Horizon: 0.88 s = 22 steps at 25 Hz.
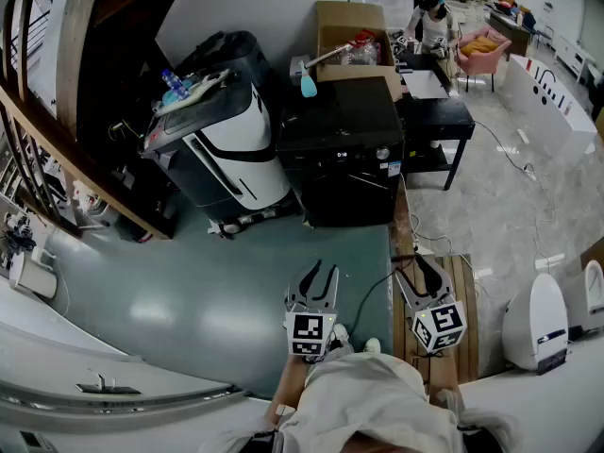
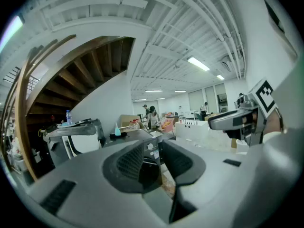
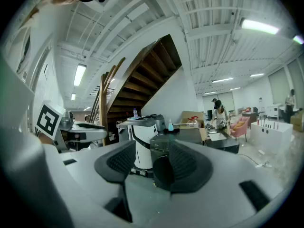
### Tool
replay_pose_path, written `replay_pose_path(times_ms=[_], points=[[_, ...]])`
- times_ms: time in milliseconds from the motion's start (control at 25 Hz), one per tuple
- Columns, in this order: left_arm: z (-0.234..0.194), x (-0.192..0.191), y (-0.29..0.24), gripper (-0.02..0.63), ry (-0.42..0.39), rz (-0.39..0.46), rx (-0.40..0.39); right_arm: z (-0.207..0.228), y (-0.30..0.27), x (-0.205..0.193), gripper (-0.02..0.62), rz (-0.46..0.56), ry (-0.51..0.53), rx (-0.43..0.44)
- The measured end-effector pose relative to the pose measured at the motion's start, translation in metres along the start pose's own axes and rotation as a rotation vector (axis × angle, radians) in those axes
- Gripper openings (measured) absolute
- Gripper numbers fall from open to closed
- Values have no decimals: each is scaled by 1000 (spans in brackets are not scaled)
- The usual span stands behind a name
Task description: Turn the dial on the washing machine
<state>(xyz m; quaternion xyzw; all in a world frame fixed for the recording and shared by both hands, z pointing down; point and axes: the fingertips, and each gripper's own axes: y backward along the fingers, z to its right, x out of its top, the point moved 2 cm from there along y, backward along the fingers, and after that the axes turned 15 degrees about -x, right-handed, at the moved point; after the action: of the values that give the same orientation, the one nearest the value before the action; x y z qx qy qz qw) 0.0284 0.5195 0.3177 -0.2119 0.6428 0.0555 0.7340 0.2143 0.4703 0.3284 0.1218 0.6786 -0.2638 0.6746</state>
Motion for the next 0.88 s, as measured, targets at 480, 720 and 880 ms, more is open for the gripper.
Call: replay_pose_path(times_ms=[480,720,880], points=[[22,15,-37,130,11,22,-13,24,1,3,236,26,16,-17],[16,20,-57,130,-13,14,-11,36,-17,6,236,18,26,-10],[5,18,-68,130,-2,7,-4,45,-35,11,233,13,34,-13]])
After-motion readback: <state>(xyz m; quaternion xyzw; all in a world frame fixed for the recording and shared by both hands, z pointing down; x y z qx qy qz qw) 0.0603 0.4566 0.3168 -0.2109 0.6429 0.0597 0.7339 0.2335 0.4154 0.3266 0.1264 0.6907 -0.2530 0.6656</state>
